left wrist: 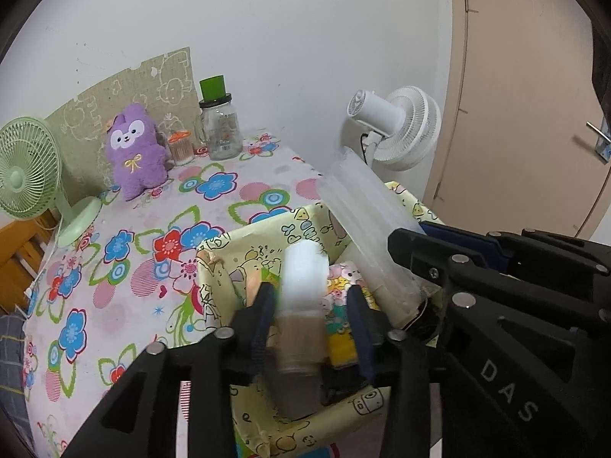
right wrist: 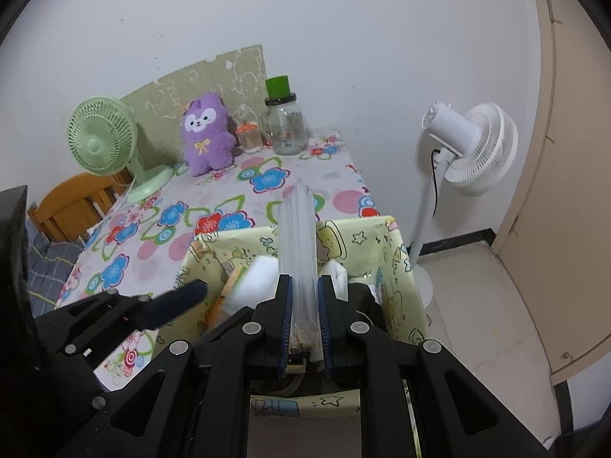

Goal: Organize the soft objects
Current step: 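Lower the roll and straw bag into the patterned box and open both tools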

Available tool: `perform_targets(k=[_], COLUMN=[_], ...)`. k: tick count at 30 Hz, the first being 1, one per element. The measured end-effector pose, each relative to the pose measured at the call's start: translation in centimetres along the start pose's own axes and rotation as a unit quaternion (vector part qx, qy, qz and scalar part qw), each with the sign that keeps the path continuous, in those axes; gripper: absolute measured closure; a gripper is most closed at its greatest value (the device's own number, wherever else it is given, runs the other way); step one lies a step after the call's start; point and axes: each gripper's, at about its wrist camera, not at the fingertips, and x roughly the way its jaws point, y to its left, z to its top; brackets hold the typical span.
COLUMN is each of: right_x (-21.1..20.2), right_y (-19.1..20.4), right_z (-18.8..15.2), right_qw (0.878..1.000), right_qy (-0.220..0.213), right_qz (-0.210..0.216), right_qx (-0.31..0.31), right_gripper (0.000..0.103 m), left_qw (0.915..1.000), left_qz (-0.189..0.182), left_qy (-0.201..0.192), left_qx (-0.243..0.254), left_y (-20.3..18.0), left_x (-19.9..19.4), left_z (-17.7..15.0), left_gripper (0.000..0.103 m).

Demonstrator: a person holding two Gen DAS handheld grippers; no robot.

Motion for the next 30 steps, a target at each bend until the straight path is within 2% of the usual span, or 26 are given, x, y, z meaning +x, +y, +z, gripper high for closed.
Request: perform_targets(k=[3,11,14,16,19,30], right_x=[0.6,2.4,2.9,3.1,3.0,2.1], right_y=[-0.1,0.6,0.7,0.8,0.7,2.5], right_z=[-0.2,-0.5,-0.6,-0.8,-1.0,-1.2], right_qw=[1.000,0.999,0.999,0.999,0.999,0.999], right_qy=[0.008,0.033,0.043,0.046,0.040,0.034], right_qz=[0.003,0.016,0.020,0.020,0.010,-0.003], right_qx=[0.004,0.002,0.005,0.011,0.019,0.007], right_gripper=[0.087,0.085,0.073,0.051,0.037,0.024], left_qw=[0.9999,0.9995,0.9992,0.9992,0.9990,0.9989], left_qz=[0.010,0.030,0.038,0.037,0.042,0.045], left_qy=[-0.001,0.008,0.014,0.016,0.016,0.007], left_qx=[0.001,-0.002,0.001,0.000,-0.002,-0.007], left_y=[0.2,1.4,1.7,2.0,2.4,3.9], left_x=[0.1,0.6,0.8,0.9,0.8,-0.6], left_z=[-0.1,-0.5,-0.8,-1.0,-1.2,-1.9], left_gripper=[0.036,0.024,0.021,0.018,0.016,0.007])
